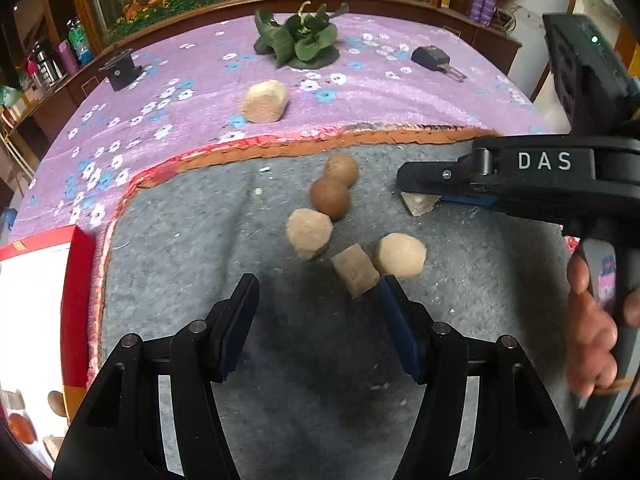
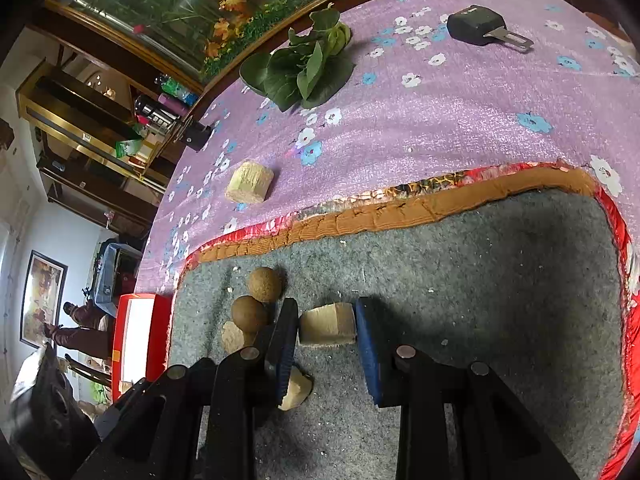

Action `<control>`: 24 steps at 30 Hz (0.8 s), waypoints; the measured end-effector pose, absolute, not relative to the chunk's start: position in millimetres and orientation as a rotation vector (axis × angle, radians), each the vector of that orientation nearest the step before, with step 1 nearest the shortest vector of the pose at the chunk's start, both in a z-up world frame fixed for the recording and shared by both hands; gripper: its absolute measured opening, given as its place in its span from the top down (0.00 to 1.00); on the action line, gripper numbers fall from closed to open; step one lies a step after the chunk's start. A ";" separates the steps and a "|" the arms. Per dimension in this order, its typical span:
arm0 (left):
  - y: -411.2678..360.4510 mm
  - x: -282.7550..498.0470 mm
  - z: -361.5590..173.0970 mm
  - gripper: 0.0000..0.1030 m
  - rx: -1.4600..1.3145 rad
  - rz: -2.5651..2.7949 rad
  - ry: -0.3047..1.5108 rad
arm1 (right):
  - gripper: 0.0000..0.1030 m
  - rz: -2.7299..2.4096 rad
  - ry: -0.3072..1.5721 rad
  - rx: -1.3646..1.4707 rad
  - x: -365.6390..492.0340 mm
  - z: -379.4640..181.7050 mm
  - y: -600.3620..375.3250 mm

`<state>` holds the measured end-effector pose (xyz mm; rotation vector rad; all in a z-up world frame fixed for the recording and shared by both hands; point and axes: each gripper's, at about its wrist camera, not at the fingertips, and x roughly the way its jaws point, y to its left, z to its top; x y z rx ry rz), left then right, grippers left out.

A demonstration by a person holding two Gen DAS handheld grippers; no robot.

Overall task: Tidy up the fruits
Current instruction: 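Close the left gripper on a pale yam chunk while right grasps another chunk, then carry the yam chunk into the white tray with the left gripper while right carries its chunk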

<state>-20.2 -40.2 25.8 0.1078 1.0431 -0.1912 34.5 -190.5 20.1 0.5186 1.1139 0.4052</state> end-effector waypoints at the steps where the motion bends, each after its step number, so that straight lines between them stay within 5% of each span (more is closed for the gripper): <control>1: -37.8 -21.5 27.9 0.39 0.108 -0.183 1.041 | 0.72 0.404 1.114 0.518 34.7 19.9 -190.6; 16: -58.9 -23.5 26.4 0.39 0.209 -0.195 1.015 | 0.72 0.404 1.110 0.514 33.8 19.1 -191.4; 24: -49.1 -18.0 16.2 0.67 0.175 -0.230 1.010 | 0.72 0.400 1.107 0.494 32.6 20.6 -189.8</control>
